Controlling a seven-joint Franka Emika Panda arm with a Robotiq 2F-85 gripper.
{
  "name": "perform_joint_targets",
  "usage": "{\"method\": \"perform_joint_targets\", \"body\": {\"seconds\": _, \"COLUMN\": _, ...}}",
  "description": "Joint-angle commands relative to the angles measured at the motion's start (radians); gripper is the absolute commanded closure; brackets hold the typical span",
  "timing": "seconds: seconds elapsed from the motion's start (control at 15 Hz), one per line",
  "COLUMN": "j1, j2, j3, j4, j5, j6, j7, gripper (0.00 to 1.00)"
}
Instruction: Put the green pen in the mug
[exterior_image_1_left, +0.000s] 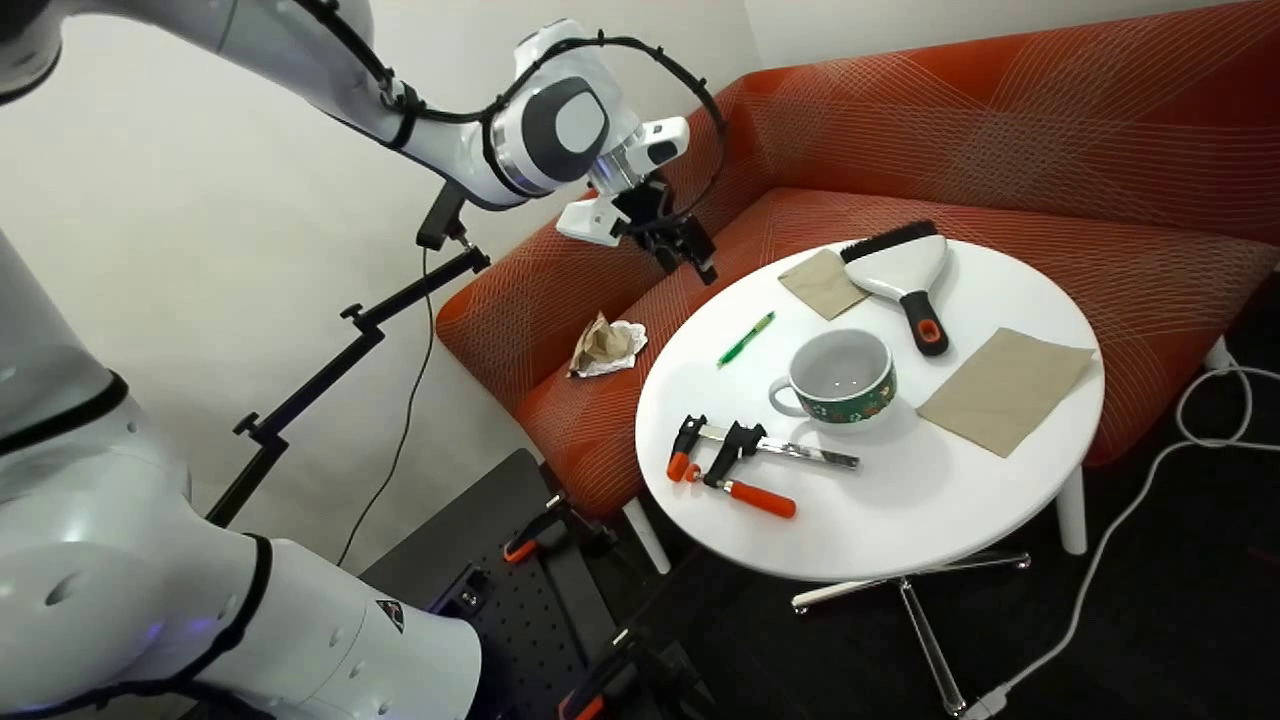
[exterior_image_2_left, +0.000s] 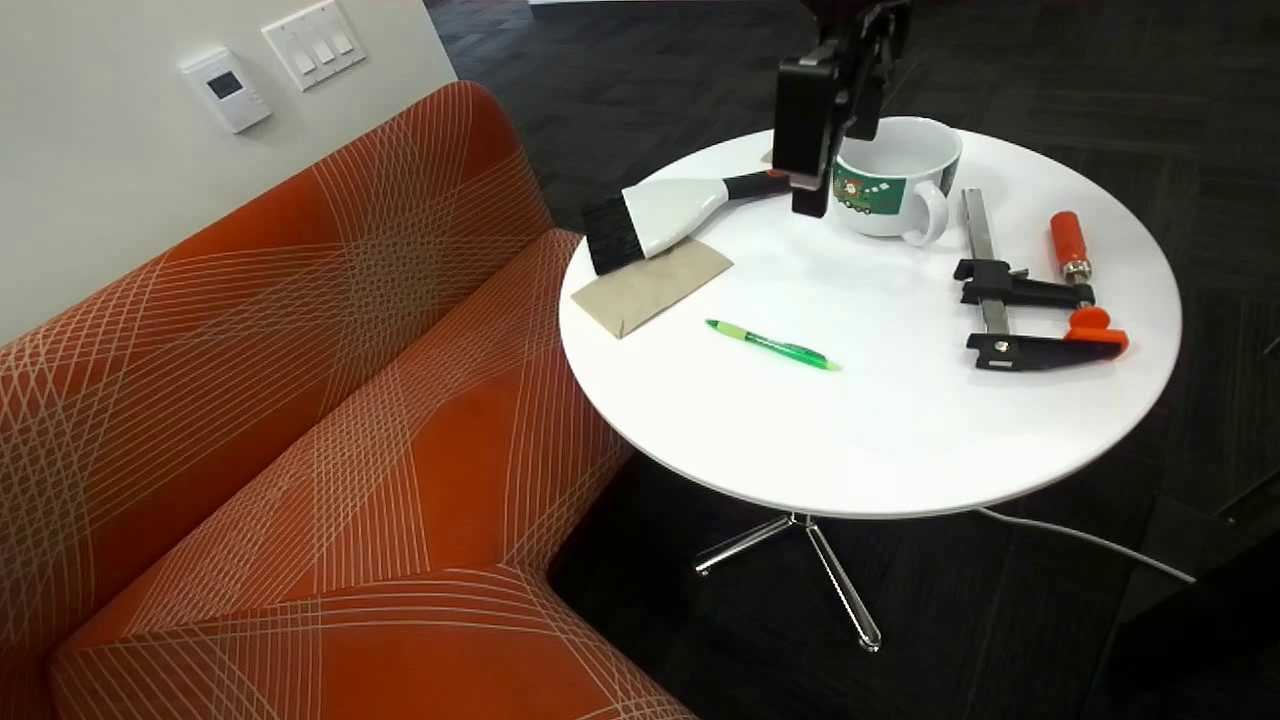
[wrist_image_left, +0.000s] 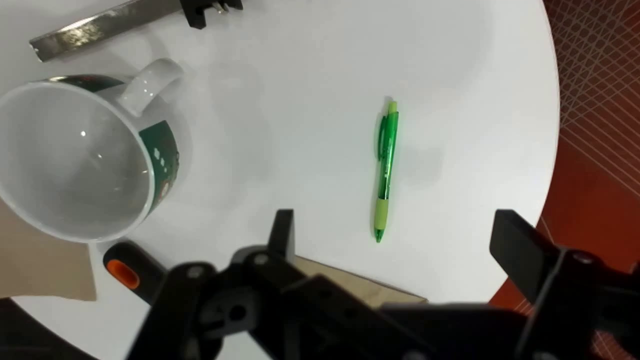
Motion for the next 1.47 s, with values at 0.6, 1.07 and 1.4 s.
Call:
{"method": "perform_joint_targets", "body": {"seconds": 0.6, "j1": 0.106, "j2": 0.322, "j3": -0.099, "j4": 0.271, "j5": 0.004, "j6": 0.035, "j7": 0.027, "gripper": 0.00}}
{"method": "perform_joint_targets", "body": {"seconds": 1.07, "j1": 0.099, "j2": 0.450, "j3": -0.104, "j4": 0.410, "j5": 0.055, "j6": 0.005, "j7": 0.011, "gripper": 0.00}}
{"method": "perform_joint_targets", "body": {"seconds": 1.4, "j1": 0.098, "j2": 0.510, "j3": -0.108, "j4": 0.470, "j5": 0.084, "j6": -0.003, "j7": 0.010, "gripper": 0.00}}
